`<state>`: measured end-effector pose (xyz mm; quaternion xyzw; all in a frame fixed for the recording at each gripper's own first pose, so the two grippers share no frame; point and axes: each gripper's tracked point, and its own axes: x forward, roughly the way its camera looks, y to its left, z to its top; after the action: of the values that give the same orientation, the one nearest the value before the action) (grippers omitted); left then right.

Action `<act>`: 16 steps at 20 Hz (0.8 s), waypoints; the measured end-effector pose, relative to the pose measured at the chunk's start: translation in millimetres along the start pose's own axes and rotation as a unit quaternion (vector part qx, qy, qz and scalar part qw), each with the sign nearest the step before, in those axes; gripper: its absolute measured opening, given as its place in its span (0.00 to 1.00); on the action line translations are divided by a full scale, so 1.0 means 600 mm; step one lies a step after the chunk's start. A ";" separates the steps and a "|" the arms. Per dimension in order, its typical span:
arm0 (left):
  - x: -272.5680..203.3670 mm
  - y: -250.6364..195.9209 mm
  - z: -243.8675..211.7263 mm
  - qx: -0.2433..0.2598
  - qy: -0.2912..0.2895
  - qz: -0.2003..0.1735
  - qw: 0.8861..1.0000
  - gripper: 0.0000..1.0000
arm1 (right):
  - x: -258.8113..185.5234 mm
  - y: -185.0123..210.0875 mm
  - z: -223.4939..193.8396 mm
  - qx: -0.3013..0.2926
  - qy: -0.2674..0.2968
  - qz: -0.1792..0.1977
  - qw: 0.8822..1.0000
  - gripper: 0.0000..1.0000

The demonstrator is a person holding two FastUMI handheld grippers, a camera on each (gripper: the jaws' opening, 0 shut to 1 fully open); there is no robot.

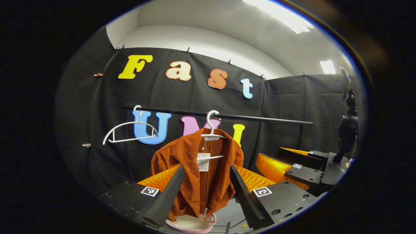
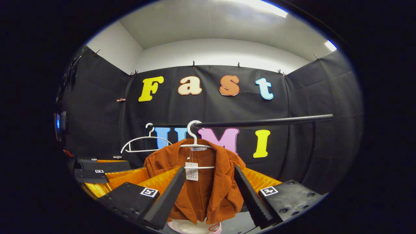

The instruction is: Grasp the clothes on the hanger with both hands and then place them into the laundry hamper below.

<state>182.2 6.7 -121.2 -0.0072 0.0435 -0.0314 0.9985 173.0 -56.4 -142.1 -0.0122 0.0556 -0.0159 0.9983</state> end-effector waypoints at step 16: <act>0.206 0.096 -0.174 -0.020 0.043 0.167 0.985 0.88 | 0.208 -0.039 -0.234 -0.009 0.052 0.054 0.997 0.98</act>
<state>299.8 54.9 -236.6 -0.0184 0.0873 0.1365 0.9866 280.5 -87.0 -294.6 -0.0175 0.1077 0.0376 0.9933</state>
